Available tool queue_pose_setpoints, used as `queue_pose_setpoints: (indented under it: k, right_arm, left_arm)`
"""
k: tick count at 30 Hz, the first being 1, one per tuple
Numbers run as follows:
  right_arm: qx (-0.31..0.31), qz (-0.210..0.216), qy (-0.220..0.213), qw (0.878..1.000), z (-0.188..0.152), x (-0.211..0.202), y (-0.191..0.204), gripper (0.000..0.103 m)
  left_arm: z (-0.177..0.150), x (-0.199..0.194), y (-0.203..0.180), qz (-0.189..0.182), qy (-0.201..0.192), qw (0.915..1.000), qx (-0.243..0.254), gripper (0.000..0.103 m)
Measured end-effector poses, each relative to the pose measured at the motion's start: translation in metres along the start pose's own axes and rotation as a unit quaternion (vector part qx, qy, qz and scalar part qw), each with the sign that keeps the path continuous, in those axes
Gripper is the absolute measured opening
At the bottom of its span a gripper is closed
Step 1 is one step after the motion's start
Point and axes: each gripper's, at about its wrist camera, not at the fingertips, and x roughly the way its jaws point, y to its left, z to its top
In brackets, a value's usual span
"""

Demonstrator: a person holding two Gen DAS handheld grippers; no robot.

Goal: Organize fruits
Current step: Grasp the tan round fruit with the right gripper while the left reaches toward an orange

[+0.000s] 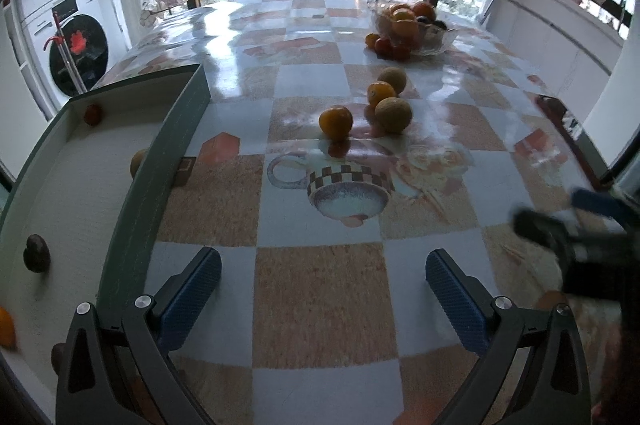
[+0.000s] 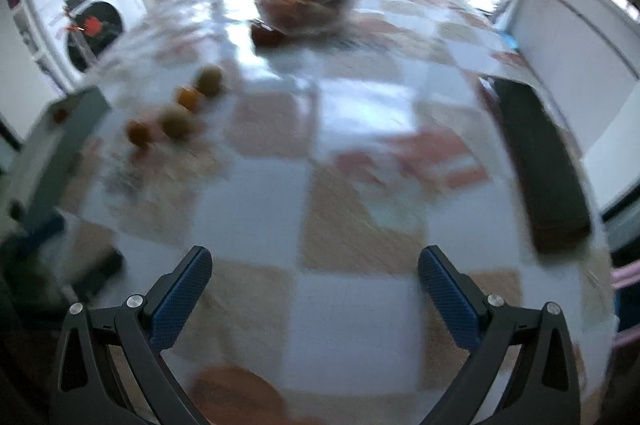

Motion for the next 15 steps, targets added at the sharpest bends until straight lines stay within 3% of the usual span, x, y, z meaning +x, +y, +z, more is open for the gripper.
queue_pose_setpoints:
  k: [2,5,7,8,13,14,15]
  right_arm:
    - [-0.01,0.013,-0.002,1.0,0.016,0.004,0.012,0.103]
    - [-0.023,0.038,-0.005,0.999,0.039,0.016,0.033,0.101]
    - [-0.034,0.039,0.0,0.999,0.051,0.028,0.047,0.09]
    - [-0.036,0.041,0.004,0.998,0.054,0.034,0.052,0.078]
    - [-0.053,0.047,-0.003,0.997,0.068,0.045,0.069,0.059]
    - [-0.057,0.051,-0.005,0.997,0.069,0.044,0.07,0.048]
    - [-0.062,0.056,-0.006,0.996,0.068,0.044,0.073,0.029]
  left_arm:
    - [-0.002,-0.006,0.001,-0.005,-0.002,0.9999,0.009,0.092]
    - [-0.002,-0.012,0.004,-0.011,-0.003,0.9998,0.018,0.091]
    - [-0.001,-0.019,0.006,-0.014,-0.01,0.9997,0.02,0.091]
    - [0.001,-0.022,0.007,-0.015,-0.014,0.9996,0.019,0.091]
    - [0.017,-0.029,0.012,-0.011,-0.026,0.9995,0.015,0.091]
    - [0.022,-0.028,0.014,-0.01,-0.025,0.9996,0.012,0.091]
    - [0.026,-0.027,0.015,-0.009,-0.026,0.9996,0.008,0.091]
